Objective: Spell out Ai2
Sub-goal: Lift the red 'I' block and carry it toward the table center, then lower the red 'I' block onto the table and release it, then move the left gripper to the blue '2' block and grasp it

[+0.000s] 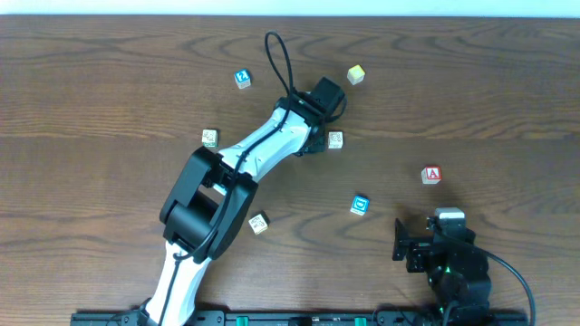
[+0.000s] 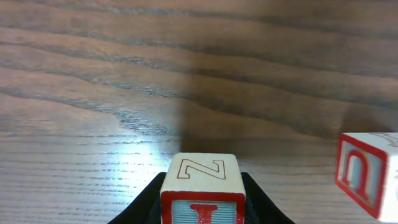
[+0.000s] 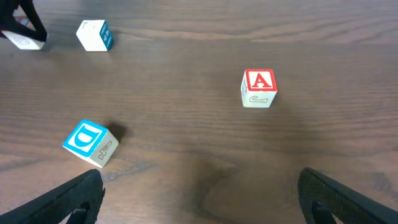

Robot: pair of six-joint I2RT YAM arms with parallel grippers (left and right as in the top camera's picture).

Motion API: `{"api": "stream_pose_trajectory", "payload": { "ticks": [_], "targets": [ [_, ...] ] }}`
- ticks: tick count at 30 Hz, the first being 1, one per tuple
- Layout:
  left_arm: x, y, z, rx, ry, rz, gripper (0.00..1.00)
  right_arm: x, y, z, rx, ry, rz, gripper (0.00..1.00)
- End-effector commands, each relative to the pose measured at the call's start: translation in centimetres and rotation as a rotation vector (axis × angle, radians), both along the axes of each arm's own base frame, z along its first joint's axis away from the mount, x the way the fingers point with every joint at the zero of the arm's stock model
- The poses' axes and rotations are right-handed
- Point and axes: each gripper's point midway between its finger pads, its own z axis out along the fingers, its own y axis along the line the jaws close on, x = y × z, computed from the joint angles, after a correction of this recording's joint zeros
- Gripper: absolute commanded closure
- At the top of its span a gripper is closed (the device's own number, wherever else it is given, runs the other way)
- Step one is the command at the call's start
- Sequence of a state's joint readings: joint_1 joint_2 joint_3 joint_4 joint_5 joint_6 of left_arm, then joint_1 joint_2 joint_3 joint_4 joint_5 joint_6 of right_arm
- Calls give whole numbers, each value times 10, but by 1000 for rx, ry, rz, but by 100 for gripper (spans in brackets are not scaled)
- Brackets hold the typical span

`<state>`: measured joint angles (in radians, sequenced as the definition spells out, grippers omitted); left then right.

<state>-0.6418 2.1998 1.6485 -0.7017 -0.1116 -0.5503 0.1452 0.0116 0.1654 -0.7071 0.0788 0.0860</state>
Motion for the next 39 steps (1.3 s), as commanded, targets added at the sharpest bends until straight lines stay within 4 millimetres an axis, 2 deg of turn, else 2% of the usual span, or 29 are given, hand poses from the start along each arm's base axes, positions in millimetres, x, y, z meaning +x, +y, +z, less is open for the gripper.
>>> {"api": "stream_pose_trajectory", "payload": {
  "ticks": [1, 4, 7, 9, 10, 13, 17, 20, 23, 29, 31, 33, 39],
  "targets": [
    [0, -1, -13, 1, 25, 11, 87, 0, -1, -2, -9, 1, 2, 1],
    [-2, -1, -21, 5, 41, 9, 88, 0, -1, -2, -9, 1, 2, 1],
    [-2, -3, -22, -3, 44, 7, 83, 0, -1, -2, -9, 1, 2, 1],
    [-2, -3, -22, -4, 42, 7, 56, 0, -1, -2, -9, 1, 2, 1],
    [-1, -4, -22, -4, 42, 7, 47, 0, -1, -2, -9, 1, 2, 1],
    [-2, -3, -22, -4, 43, 6, 30, 0, -1, -2, -9, 1, 2, 1],
    [0, -2, -20, 0, 40, -9, 30, 0, -1, -2, -9, 1, 2, 1],
    [11, 2, -8, 4, 5, -17, 30, 0, -1, -2, -9, 1, 2, 1],
    [35, 13, 24, 8, -78, -14, 29, 0, -1, -2, -9, 1, 2, 1],
    [101, 57, 116, 19, -337, 95, 31, 0, -1, -2, -9, 1, 2, 1],
    [119, 69, 131, -8, -390, 139, 34, 0, -1, -2, -9, 1, 2, 1],
    [136, 86, 134, -26, -427, 195, 39, 0, -1, -2, -9, 1, 2, 0],
    [170, 134, 109, -18, -425, 294, 36, 0, -1, -2, -9, 1, 2, 1]
  ]
}}
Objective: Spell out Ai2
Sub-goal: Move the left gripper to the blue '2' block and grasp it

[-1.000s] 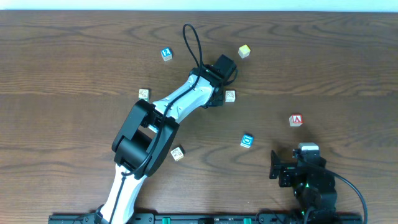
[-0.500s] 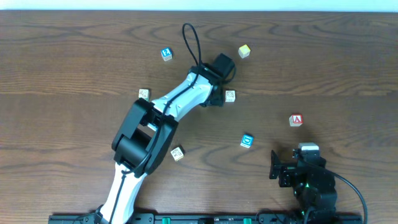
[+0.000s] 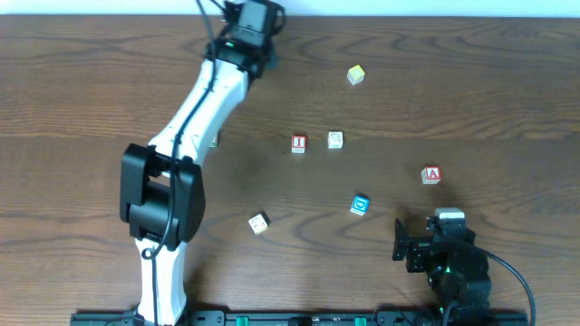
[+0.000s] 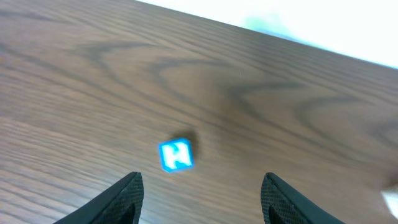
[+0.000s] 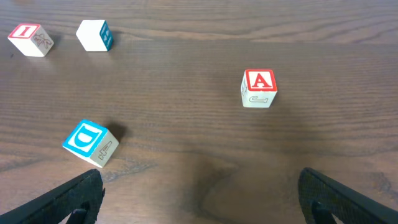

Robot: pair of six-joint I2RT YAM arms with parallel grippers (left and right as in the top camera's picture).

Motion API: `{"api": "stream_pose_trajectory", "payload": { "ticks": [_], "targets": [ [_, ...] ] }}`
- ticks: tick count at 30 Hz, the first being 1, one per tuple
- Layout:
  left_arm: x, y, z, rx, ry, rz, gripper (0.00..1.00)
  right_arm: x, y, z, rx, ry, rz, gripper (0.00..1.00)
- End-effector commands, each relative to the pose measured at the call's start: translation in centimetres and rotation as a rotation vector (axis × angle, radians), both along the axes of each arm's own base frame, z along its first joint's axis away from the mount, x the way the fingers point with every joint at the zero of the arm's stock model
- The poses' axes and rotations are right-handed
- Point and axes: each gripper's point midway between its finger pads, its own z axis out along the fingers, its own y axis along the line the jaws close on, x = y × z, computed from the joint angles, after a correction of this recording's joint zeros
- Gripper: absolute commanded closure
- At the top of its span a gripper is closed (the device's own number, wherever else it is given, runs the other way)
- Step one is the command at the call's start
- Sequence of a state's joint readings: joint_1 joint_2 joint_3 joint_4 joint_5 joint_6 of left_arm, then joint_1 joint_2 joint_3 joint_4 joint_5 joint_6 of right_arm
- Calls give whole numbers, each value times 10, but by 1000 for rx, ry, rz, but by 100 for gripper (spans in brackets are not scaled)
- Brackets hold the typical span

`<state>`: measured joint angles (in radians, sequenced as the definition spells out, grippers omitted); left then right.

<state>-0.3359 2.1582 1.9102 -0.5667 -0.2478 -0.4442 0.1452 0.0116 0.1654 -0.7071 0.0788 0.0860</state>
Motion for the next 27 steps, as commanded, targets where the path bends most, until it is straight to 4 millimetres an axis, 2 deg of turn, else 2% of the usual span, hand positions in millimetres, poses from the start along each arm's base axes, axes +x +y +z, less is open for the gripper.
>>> {"api": "stream_pose_trajectory", "payload": {
  "ticks": [1, 7, 12, 19, 27],
  "targets": [
    [19, 14, -27, 3, 27, 29, 36, 0, -1, -2, -9, 1, 2, 1],
    [39, 11, -58, 3, 89, 32, 35, 0, -1, -2, -9, 1, 2, 1],
    [28, 9, -86, -25, 190, 75, 29, 0, -1, -2, -9, 1, 2, 1],
    [14, 8, -97, -62, 251, 127, 29, 0, -1, -2, -9, 1, 2, 1],
    [13, 6, -113, -99, 275, 153, 31, 0, -1, -2, -9, 1, 2, 1]
  ]
}}
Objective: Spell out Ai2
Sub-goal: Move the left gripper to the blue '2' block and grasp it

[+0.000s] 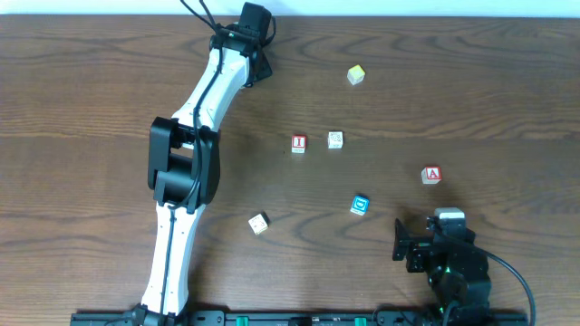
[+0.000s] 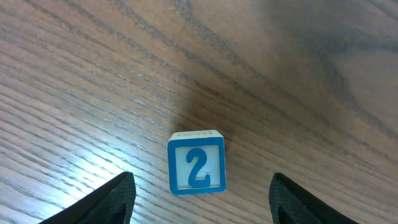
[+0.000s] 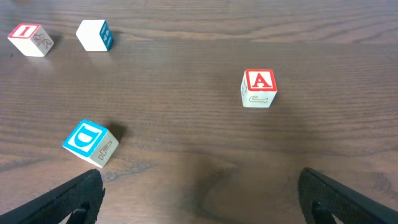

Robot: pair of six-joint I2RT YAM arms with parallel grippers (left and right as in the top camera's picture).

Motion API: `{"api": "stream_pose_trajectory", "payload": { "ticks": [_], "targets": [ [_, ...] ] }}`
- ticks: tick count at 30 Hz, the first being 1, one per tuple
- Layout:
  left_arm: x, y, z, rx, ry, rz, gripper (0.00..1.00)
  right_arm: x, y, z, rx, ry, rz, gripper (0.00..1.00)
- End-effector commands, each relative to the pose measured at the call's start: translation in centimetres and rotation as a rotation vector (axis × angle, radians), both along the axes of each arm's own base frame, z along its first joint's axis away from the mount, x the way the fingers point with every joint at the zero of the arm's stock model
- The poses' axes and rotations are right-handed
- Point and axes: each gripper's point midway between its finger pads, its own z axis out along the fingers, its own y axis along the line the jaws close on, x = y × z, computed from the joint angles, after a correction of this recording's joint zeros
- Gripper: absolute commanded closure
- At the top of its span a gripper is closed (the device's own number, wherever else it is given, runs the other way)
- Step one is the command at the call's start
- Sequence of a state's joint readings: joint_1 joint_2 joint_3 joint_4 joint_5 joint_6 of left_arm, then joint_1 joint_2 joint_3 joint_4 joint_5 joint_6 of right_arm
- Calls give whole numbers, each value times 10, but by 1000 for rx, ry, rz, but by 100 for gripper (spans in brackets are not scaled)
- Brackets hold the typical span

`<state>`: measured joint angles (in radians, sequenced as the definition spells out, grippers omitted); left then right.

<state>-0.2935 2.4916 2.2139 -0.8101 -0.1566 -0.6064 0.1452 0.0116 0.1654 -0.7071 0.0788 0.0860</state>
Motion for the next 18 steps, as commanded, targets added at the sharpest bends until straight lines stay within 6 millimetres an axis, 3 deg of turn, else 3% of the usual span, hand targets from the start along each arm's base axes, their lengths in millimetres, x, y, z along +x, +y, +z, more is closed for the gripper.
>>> {"api": "stream_pose_trajectory", "payload": {
  "ticks": [1, 10, 18],
  "targets": [
    [4, 0, -10, -17, 3, 26, 32, 0, -1, -2, -9, 1, 2, 1],
    [8, 6, -25, -26, 6, 72, 34, 0, -1, -2, -9, 1, 2, 1],
    [10, 14, -30, -60, 14, 114, 46, 0, -1, -2, -9, 1, 2, 1]
  ]
}}
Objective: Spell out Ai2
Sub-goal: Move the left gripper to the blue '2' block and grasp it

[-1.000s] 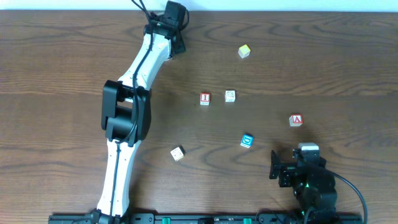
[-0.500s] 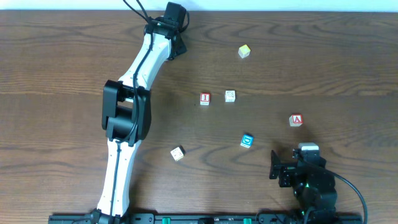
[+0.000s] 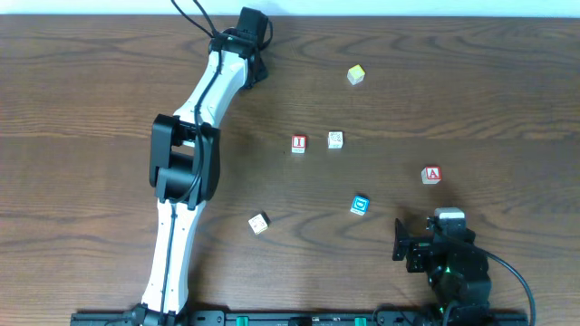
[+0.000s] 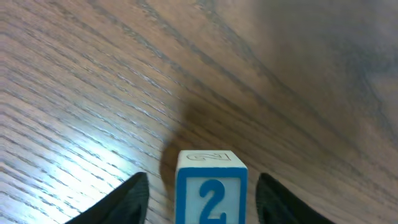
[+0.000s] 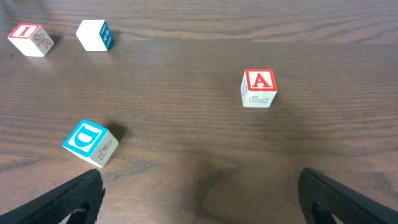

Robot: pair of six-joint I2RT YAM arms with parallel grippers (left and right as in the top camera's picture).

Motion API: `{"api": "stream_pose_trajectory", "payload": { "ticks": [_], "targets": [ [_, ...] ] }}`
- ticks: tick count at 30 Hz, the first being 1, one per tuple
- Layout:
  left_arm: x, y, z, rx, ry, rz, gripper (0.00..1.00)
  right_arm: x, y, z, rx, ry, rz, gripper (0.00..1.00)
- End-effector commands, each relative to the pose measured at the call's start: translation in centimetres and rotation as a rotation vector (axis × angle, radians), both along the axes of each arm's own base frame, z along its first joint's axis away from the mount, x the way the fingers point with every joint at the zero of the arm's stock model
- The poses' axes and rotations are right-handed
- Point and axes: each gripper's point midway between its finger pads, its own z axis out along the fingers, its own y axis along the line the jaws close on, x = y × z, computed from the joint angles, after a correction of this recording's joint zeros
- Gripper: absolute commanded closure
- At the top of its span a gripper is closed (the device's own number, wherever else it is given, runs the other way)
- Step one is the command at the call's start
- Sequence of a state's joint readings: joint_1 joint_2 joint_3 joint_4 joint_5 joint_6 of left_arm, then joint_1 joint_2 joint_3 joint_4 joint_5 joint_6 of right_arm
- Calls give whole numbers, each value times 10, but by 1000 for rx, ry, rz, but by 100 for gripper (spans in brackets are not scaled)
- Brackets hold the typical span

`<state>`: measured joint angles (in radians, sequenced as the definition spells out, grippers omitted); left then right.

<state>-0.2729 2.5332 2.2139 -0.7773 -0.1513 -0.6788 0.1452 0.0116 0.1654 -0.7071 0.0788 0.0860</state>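
The blue-framed "2" block [image 4: 211, 190] stands on the table near its far edge, between the fingers of my open left gripper [image 4: 204, 208], with a gap on each side. In the overhead view my left arm [image 3: 217, 81] hides that block. The red "I" block [image 3: 299, 143] lies mid-table, just left of a white block [image 3: 335, 139]. The red "A" block [image 3: 432, 175] lies alone at the right. My right gripper [image 5: 202, 208] rests open at the near edge, with nothing between its fingers.
A blue "D" block [image 3: 361, 206] lies in front of the right gripper. A yellow-green block [image 3: 355, 74] sits at the back, and another pale block [image 3: 259, 223] toward the near left. The table's far edge [image 3: 381, 16] runs just behind the left gripper.
My left gripper has moved forward and lower onto the "2" block. The block lay ahead of the open fingers; now it stands between them. The right arm and the other blocks are unchanged.
My left gripper was shut on the "I" block mid-table beside the white block. Then the "I" lay free there and the gripper was open above a blue block at the far edge. It was then close over the "2", and now straddles it.
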Motion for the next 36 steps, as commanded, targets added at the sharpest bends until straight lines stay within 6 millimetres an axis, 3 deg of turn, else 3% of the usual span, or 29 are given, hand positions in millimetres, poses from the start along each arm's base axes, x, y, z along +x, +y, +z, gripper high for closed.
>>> {"api": "stream_pose_trajectory", "payload": {
  "ticks": [1, 10, 27, 36],
  "targets": [
    [4, 5, -10, -30, 10, 31, 46, 0, -1, -2, -9, 1, 2, 1],
    [2, 1, -12, -57, 20, 28, 45, 0, -1, -2, -9, 1, 2, 1],
    [1, -3, -15, -76, 29, 19, 53, 0, -1, -2, -9, 1, 2, 1],
    [-7, -9, -36, -109, 84, 9, 67, 0, -1, -2, -9, 1, 2, 1]
  ]
}}
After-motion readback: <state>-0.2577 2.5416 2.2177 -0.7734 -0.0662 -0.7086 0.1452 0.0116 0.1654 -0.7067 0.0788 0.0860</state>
